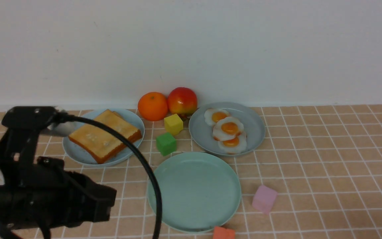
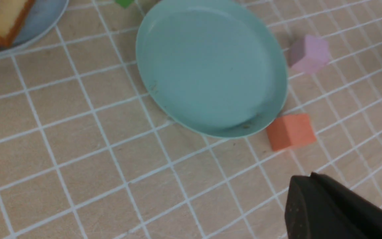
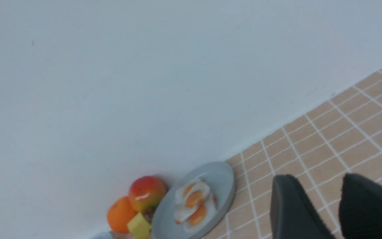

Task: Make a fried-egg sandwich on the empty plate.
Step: Use the left arm to grab a slice of bread

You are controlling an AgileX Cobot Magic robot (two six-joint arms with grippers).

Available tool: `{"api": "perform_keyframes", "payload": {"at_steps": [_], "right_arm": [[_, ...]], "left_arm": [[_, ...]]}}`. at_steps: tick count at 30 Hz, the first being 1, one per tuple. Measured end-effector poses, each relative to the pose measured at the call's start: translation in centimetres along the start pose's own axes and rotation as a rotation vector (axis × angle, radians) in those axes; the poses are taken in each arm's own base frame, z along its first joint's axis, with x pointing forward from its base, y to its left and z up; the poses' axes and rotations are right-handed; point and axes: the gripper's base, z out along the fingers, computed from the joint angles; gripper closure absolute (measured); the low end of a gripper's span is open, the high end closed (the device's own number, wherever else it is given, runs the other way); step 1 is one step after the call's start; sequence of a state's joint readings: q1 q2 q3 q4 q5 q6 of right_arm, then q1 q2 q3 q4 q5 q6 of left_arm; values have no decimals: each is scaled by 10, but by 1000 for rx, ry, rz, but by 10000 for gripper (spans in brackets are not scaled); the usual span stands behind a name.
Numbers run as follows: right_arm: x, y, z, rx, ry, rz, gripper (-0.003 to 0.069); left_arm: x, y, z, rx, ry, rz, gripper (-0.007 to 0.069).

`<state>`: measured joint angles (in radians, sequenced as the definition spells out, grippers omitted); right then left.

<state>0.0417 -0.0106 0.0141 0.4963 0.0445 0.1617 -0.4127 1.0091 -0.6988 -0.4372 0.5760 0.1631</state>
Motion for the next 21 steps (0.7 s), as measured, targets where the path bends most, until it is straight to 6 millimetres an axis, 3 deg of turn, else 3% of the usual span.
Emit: {"api": "perform_keyframes", "payload": {"at_steps": [4, 7, 10, 14, 18, 21], "right_arm": [[-12, 21, -5, -32, 123, -42, 452], [-41, 59, -9, -60, 359, -226, 523], [-62, 81, -7, -69, 527, -366, 571], [-89, 105, 6, -86, 734, -503, 614], [-99, 118, 20, -128, 807, -531, 621], [-99, 121, 28, -150, 827, -532, 621]], "left_arm": [[-7, 2, 11, -24, 60, 38, 638], [-23, 5, 23, -52, 106, 70, 638], [-40, 16, 34, -91, 119, 60, 638], [-68, 50, 45, -185, 104, 21, 638], [-89, 87, 63, -254, 122, 34, 638], [-100, 101, 82, -272, 144, 97, 638]]}}
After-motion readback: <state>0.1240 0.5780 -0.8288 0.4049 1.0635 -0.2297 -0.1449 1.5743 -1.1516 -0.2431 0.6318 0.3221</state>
